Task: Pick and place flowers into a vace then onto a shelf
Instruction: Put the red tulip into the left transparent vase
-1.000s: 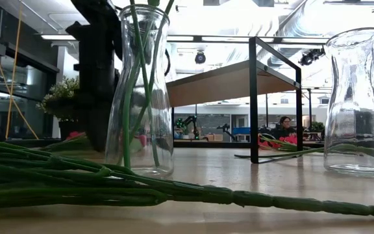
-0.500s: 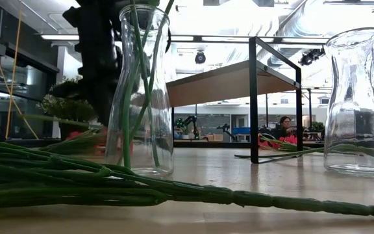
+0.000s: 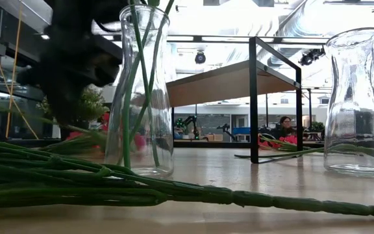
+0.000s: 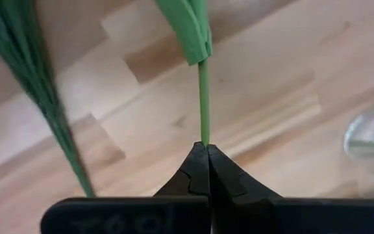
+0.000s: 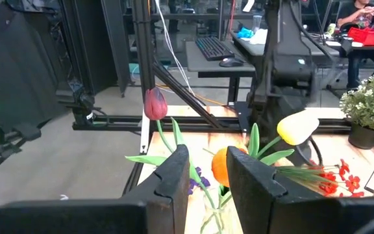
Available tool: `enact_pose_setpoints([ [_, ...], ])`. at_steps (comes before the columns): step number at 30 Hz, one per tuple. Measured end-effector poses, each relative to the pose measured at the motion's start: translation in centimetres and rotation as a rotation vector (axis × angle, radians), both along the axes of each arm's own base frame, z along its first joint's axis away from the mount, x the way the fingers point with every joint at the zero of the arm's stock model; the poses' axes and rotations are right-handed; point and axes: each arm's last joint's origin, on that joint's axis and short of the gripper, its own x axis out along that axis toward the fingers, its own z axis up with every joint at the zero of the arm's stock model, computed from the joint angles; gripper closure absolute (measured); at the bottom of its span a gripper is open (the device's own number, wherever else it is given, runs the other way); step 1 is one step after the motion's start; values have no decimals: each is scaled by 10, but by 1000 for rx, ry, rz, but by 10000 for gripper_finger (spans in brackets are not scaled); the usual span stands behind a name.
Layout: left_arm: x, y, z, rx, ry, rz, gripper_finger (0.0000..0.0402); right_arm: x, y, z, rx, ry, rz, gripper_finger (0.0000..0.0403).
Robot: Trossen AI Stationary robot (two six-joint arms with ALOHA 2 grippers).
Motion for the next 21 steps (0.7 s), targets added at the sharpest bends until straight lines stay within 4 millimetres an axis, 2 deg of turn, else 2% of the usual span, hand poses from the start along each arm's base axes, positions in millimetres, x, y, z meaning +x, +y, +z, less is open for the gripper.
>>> enact_pose_setpoints([
  [13,-36,-26,51,-1,-178,67,380,3,-4,0,0,1,-15,309],
  [21,-52,-39,67,-7,-263,103,380,3,-4,0,0,0,-15,308],
])
